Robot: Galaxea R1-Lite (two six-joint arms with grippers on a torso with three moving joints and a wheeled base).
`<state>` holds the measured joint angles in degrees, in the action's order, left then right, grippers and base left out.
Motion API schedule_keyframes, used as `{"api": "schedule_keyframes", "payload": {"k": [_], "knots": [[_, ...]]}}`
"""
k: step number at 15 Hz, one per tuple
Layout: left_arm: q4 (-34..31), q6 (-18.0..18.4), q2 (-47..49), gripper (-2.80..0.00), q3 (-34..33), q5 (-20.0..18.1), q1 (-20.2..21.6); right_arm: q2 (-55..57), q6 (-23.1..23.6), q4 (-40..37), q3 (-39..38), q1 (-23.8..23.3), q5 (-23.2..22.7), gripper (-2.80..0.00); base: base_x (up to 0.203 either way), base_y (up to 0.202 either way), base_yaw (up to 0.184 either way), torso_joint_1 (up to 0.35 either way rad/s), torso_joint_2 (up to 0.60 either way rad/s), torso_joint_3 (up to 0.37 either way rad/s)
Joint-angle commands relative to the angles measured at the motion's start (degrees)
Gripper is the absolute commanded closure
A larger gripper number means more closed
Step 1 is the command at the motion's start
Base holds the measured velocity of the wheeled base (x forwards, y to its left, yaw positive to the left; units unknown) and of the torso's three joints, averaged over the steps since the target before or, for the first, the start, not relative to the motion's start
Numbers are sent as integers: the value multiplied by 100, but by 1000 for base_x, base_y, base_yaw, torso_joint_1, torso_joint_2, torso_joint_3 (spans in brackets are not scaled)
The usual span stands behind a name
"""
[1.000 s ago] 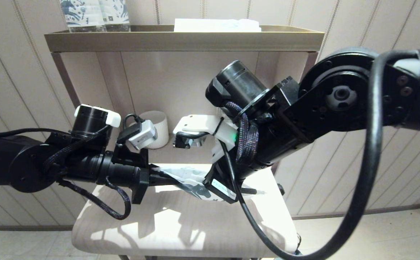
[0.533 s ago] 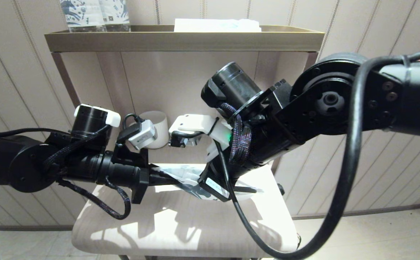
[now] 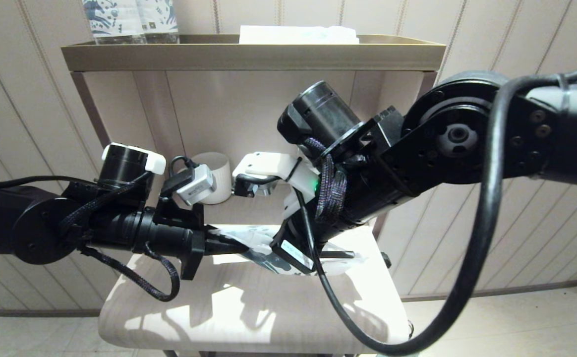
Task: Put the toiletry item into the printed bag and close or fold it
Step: Place the toothpaste in the storage bag
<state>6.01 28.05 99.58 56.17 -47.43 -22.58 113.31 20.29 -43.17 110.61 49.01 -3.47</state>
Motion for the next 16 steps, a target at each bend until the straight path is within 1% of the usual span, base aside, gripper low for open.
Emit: {"api": "schedule_keyframes", "payload": {"k": [1,10,16], "knots": [[6,16,4,0,8,-29,5,7,2,10,-3,-5,-13,-280,0,0,0,0,0,0],[6,16,26,0,8,-29,-1,-65,-33,10,-4,4,-22,-280,0,0,0,0,0,0],[20,-1,246,0,100,-33,7,-580,-80,-40,-65,32,-22,-280,0,0,0,0,0,0]]}}
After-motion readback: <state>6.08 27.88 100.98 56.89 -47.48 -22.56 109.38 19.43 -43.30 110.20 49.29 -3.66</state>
